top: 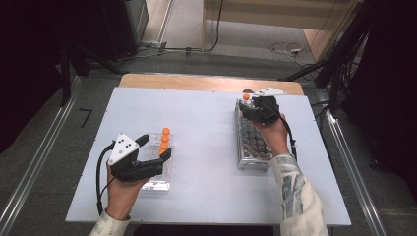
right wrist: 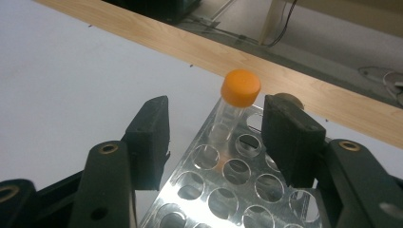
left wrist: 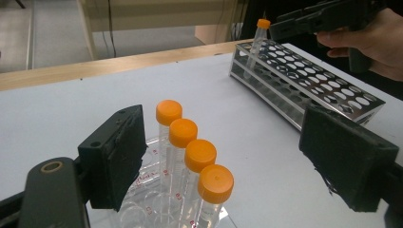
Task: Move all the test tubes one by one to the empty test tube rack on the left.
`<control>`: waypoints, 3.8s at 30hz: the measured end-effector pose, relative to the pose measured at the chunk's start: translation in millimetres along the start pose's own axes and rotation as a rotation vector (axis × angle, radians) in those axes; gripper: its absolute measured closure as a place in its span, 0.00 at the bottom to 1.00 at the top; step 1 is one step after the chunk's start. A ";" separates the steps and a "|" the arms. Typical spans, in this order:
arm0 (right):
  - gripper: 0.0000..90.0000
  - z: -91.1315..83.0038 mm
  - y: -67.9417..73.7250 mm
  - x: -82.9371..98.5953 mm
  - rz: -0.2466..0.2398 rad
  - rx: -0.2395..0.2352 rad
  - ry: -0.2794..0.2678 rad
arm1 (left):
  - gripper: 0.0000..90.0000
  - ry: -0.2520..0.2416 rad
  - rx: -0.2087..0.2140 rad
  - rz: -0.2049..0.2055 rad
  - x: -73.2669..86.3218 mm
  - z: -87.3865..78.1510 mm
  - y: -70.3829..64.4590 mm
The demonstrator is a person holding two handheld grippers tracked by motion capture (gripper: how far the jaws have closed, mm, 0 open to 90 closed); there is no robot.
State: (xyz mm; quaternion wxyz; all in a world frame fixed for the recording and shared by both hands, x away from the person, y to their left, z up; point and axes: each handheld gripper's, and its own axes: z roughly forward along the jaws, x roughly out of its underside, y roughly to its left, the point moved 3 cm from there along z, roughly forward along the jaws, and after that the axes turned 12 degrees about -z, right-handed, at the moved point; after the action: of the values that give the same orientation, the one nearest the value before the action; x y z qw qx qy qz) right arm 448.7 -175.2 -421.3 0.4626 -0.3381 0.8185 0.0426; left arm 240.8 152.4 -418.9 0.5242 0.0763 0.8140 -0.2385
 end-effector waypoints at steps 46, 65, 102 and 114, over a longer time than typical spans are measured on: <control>0.79 -1.7 -22.1 -22.9 0.043 -0.080 -0.037 | 0.22 0.009 0.026 0.011 0.3 1.3 -4.5; 0.79 -37.0 38.3 -13.2 -0.073 -0.238 -0.111 | 0.21 0.017 0.036 0.026 2.5 3.9 -12.5; 0.79 -70.6 167.5 28.9 -0.241 -0.523 -0.130 | 0.25 0.020 0.126 0.072 8.7 4.8 -45.9; 0.79 -69.7 186.0 34.1 -0.266 -0.538 -0.108 | 0.37 0.055 0.193 0.103 18.2 18.4 -70.0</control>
State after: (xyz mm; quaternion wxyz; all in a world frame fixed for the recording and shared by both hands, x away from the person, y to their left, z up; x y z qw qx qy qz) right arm 276.0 -76.5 -453.7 0.4007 -0.5501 0.7005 0.2150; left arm 221.6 80.2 -419.7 0.5035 0.1745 0.7962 -0.2866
